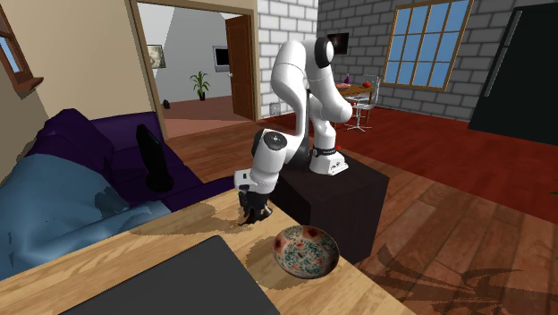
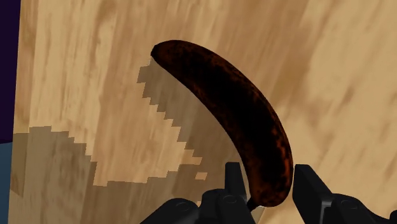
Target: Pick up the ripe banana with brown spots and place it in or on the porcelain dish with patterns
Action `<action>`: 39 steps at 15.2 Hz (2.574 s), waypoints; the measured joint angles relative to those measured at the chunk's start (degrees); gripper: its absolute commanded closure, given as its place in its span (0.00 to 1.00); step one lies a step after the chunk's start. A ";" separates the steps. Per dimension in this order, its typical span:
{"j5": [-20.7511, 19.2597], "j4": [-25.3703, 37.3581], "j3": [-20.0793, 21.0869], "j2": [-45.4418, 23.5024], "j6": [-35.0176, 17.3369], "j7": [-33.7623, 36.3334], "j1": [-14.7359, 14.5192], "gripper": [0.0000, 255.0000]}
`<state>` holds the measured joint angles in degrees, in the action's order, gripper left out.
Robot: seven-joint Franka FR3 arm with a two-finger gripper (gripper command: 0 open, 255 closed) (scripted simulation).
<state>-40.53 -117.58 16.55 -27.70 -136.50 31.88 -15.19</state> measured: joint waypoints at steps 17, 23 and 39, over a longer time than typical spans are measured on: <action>7.42 -0.17 3.43 9.45 7.41 -7.09 2.15 1.00; 9.80 0.78 4.46 12.12 10.60 -8.92 2.21 1.00; 8.84 21.77 9.62 -0.99 26.08 5.97 -14.13 1.00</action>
<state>-31.70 -95.81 26.17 -28.69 -110.42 37.85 -29.32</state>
